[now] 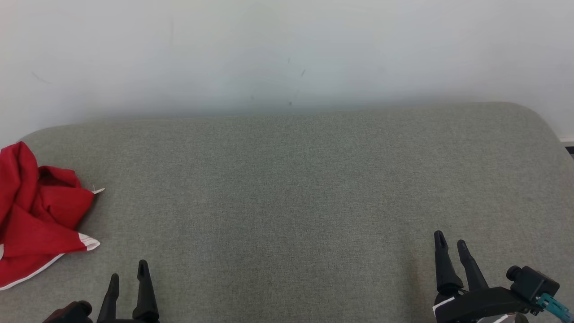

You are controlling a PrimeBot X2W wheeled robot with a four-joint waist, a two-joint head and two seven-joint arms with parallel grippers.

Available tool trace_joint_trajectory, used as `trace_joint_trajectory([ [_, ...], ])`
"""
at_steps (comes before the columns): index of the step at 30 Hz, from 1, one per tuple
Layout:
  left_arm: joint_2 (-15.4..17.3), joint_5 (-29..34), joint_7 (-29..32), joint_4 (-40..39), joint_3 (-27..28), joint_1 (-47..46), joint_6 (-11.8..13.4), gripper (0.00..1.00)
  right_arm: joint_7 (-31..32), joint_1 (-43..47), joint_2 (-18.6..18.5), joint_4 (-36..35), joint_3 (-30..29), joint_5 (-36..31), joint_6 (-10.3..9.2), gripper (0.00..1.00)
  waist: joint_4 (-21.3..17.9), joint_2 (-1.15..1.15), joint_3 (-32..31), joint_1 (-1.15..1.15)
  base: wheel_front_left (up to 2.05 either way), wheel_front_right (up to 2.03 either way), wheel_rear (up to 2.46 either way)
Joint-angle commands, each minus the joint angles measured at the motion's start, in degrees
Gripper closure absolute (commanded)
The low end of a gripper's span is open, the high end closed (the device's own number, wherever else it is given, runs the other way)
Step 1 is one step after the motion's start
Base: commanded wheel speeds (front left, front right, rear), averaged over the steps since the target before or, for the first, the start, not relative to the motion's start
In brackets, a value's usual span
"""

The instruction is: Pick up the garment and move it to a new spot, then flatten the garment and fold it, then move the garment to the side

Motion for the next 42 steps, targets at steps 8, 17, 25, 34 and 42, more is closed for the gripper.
trace_joint_trajectory([
  [8,0.94,6.65,-1.75,0.20,-0.35,-0.13,0.67,0.00,-1.68,0.13,-0.76,0.09,0.51,-6.33,0.33,0.00,-0.13,-0.01,0.08,0.00,0.00,0.00,0.00],
  [17,1.09,11.91,-3.13,0.51,-1.12,-0.04,1.01,0.00,-3.01,0.35,-0.87,0.50,0.35,-12.23,0.36,0.00,-0.06,-0.01,0.05,0.00,0.00,0.00,0.00],
  [25,1.47,16.45,-4.13,0.29,-1.66,0.27,1.49,0.00,-4.04,0.57,-0.99,1.14,-0.08,-17.58,0.38,0.00,0.06,-0.01,0.05,0.00,0.00,0.00,0.00],
  [34,1.63,20.66,-5.20,0.62,-1.64,0.67,1.86,0.00,-5.12,0.91,-0.96,1.23,-0.17,-22.54,0.36,0.00,-0.15,-0.01,-0.13,0.00,0.00,0.00,0.00],
  [42,1.40,24.48,-6.15,1.05,-2.09,1.04,1.98,0.00,-6.08,1.01,-1.19,0.81,0.44,-26.14,0.34,0.00,-0.13,-0.01,-0.04,0.00,0.00,0.00,0.00],
])
